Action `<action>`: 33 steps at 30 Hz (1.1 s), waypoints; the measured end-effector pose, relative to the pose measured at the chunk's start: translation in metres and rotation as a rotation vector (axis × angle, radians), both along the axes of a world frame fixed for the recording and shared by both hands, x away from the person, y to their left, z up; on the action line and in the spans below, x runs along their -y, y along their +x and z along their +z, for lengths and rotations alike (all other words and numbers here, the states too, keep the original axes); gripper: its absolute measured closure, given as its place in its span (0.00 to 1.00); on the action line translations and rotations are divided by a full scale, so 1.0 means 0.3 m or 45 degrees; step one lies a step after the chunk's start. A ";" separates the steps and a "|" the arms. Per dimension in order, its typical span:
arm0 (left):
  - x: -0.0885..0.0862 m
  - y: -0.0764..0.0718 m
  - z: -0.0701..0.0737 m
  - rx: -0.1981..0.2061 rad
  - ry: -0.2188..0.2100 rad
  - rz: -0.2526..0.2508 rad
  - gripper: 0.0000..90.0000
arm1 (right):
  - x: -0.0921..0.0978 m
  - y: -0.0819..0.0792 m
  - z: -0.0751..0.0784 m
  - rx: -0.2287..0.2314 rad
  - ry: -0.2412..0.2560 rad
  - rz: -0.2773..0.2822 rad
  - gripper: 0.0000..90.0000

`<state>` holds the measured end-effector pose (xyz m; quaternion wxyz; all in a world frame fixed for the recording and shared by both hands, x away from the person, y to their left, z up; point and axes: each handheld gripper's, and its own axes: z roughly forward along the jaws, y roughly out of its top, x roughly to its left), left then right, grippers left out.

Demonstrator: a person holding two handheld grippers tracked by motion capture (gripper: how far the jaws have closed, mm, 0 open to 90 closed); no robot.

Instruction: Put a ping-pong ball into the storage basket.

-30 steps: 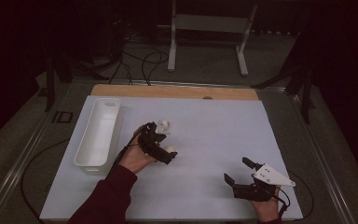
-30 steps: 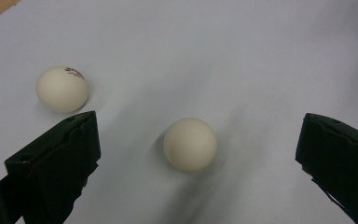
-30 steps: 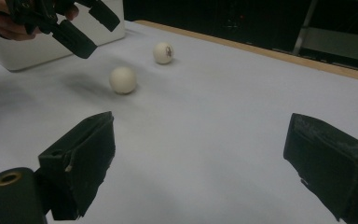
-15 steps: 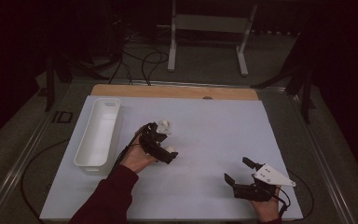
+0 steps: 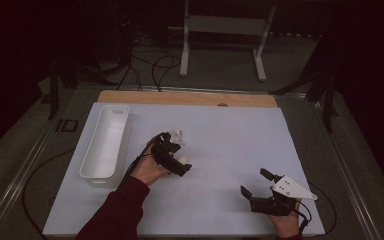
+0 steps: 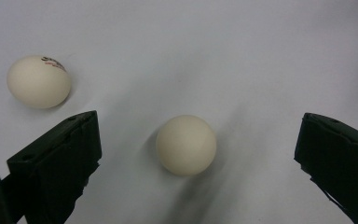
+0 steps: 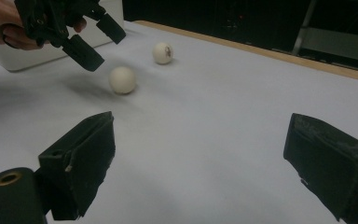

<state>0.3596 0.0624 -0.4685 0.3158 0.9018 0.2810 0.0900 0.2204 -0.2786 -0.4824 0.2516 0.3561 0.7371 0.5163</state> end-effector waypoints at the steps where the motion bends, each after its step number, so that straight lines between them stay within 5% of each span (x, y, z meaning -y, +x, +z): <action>1: 0.001 0.001 -0.002 -0.003 0.005 0.001 0.01 | 0.000 0.000 0.000 0.000 -0.001 0.000 0.10; 23: 0.020 0.025 -0.055 -0.072 0.056 0.012 0.03 | 0.002 -0.001 0.001 0.000 0.004 -0.004 0.10; 33: 0.030 0.024 -0.073 -0.064 0.092 0.004 0.19 | 0.002 -0.001 0.001 0.001 0.004 -0.005 0.10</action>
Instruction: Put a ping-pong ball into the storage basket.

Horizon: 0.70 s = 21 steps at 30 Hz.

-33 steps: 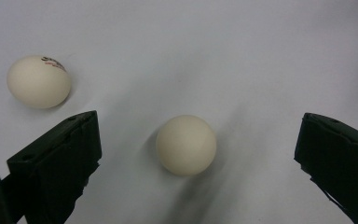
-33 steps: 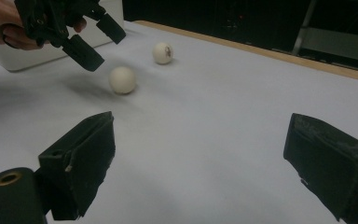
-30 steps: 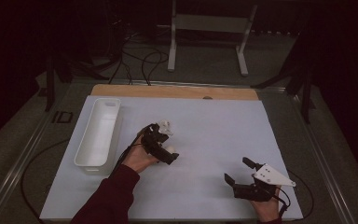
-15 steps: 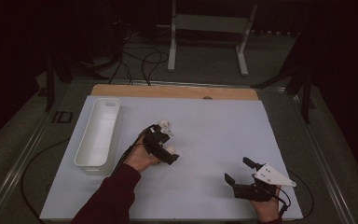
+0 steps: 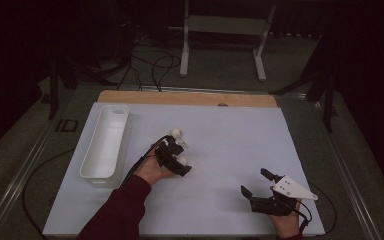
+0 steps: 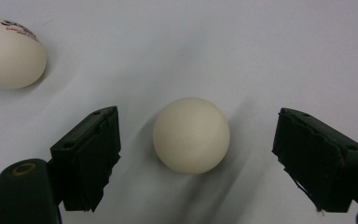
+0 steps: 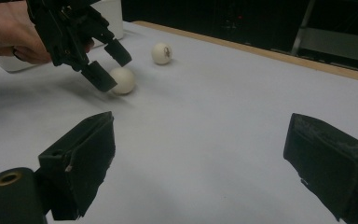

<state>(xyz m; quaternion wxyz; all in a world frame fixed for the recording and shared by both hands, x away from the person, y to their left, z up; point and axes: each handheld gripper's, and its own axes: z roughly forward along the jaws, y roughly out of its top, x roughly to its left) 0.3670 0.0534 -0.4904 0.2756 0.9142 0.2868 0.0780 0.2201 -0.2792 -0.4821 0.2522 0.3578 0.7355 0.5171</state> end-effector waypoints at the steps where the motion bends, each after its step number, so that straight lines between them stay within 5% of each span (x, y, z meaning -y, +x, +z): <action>1: 0.000 0.002 -0.003 -0.007 -0.003 -0.005 0.22 | 0.000 0.000 0.000 0.000 0.000 0.000 0.10; 21: 0.000 0.028 -0.038 -0.079 0.017 -0.001 0.56 | 0.001 0.000 0.000 -0.001 -0.002 -0.001 0.10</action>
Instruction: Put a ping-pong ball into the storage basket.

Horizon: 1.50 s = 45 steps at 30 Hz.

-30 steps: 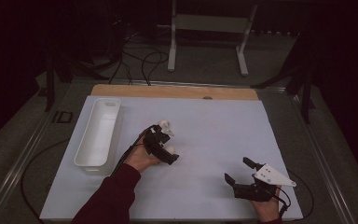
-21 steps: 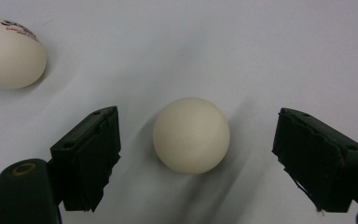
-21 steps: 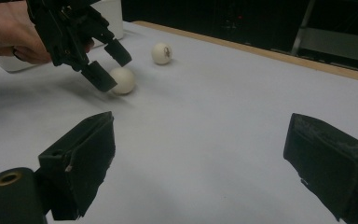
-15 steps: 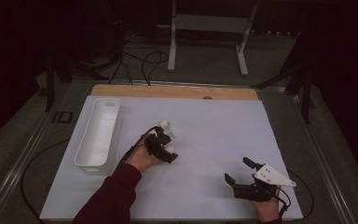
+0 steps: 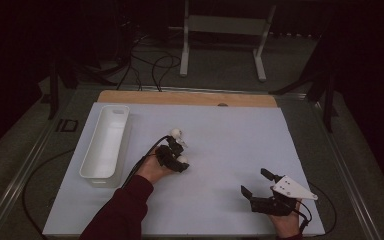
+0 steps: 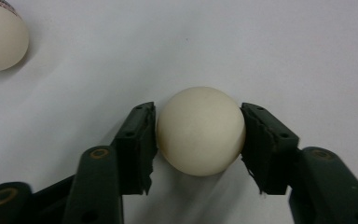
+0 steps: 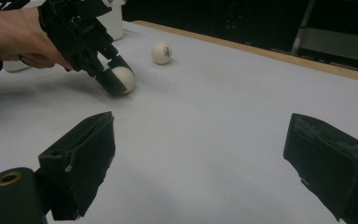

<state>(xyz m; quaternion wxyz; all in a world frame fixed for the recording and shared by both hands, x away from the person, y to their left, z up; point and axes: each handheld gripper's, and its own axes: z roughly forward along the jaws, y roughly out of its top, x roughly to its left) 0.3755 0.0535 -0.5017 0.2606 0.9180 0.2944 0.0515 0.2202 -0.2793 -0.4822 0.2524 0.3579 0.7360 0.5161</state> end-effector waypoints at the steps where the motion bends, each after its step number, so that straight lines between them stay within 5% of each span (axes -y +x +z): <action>1: 0.000 0.000 0.000 0.000 0.000 0.000 0.56 | 0.000 0.000 0.000 0.000 0.000 0.000 0.10; 23: -0.005 -0.012 0.020 0.043 -0.027 0.010 0.57 | 0.000 0.002 -0.002 0.000 -0.003 -0.001 0.10; 45: -0.030 -0.050 0.103 0.151 -0.084 0.022 0.57 | 0.002 0.013 -0.011 -0.008 -0.006 -0.004 0.10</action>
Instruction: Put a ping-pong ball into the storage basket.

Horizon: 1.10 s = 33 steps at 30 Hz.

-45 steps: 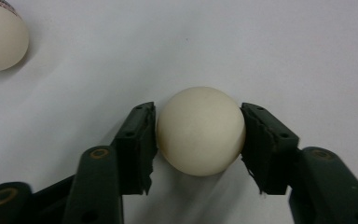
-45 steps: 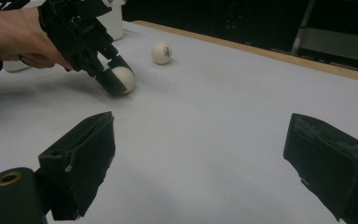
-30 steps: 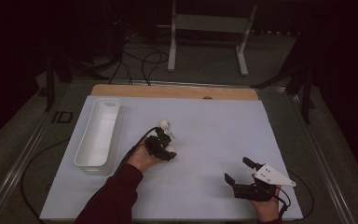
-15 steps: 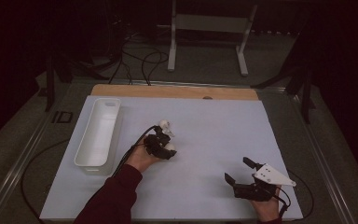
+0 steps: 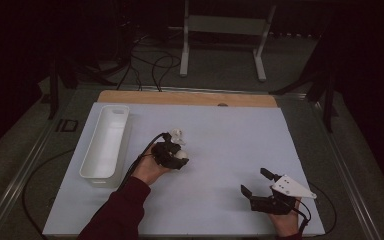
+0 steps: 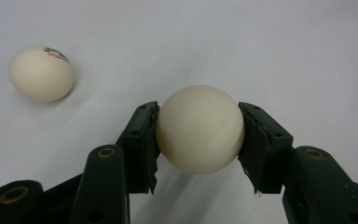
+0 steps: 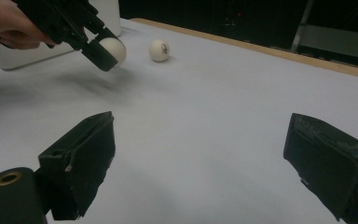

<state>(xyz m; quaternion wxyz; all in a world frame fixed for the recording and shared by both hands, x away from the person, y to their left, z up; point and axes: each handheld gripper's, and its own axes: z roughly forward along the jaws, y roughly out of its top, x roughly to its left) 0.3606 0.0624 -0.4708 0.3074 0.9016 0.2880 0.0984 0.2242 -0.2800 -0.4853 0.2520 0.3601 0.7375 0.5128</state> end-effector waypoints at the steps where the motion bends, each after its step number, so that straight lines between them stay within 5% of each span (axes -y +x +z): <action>1: -0.002 -0.002 0.005 0.006 -0.005 0.003 0.57 | 0.000 0.000 0.000 0.000 0.000 0.000 0.10; 33: -0.031 -0.043 0.090 0.105 -0.116 0.009 0.57 | -0.002 0.004 -0.001 0.002 0.004 0.002 0.10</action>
